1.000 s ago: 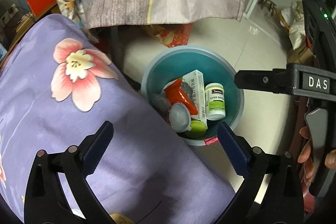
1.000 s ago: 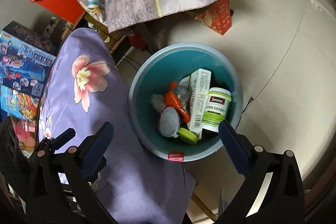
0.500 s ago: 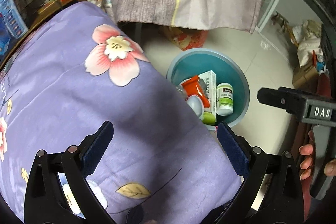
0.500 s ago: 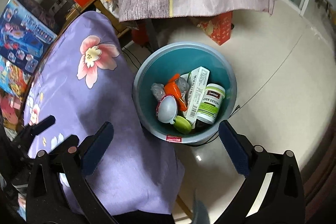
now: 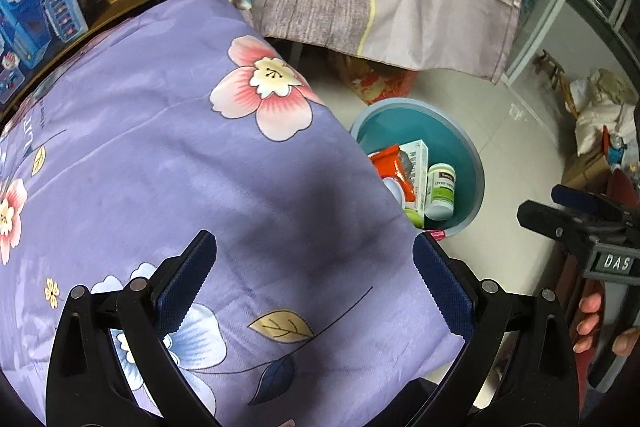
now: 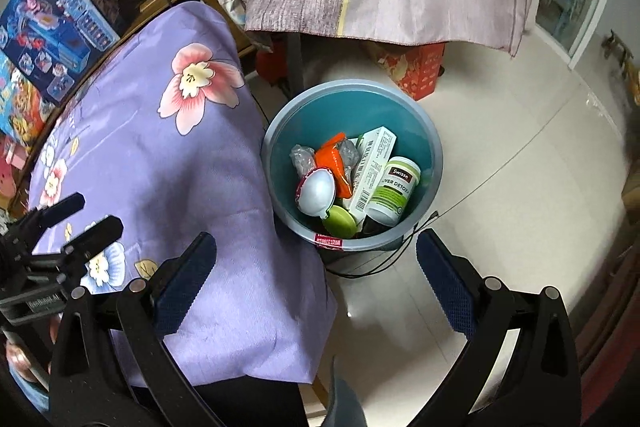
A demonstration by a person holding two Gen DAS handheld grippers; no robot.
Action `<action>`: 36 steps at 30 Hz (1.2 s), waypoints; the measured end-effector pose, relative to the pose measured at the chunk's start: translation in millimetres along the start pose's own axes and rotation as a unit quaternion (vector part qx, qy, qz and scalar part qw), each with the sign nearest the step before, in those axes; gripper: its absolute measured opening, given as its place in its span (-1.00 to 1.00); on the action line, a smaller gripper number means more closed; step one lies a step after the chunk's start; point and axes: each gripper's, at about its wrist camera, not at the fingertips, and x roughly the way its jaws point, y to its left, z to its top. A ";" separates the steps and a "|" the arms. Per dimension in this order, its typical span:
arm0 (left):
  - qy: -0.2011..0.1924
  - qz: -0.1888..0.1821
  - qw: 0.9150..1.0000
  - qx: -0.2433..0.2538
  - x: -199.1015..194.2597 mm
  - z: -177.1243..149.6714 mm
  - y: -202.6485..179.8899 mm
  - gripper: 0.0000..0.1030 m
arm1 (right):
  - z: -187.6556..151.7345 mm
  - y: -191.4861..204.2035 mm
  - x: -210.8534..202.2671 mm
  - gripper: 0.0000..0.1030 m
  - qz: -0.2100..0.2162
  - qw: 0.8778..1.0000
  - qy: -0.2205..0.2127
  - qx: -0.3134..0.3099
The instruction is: Collect trash
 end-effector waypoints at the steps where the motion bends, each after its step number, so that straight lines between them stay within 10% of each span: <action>1: -0.001 0.001 1.000 -0.001 -1.6 -0.8 0.9 0.92 | -1.8 2.4 -1.3 0.87 -0.003 1.000 -0.001 -0.005; 36: -0.006 0.023 0.999 -0.022 -15.3 -12.1 16.5 0.92 | -11.8 16.9 1.8 0.87 -0.026 0.999 0.006 -0.029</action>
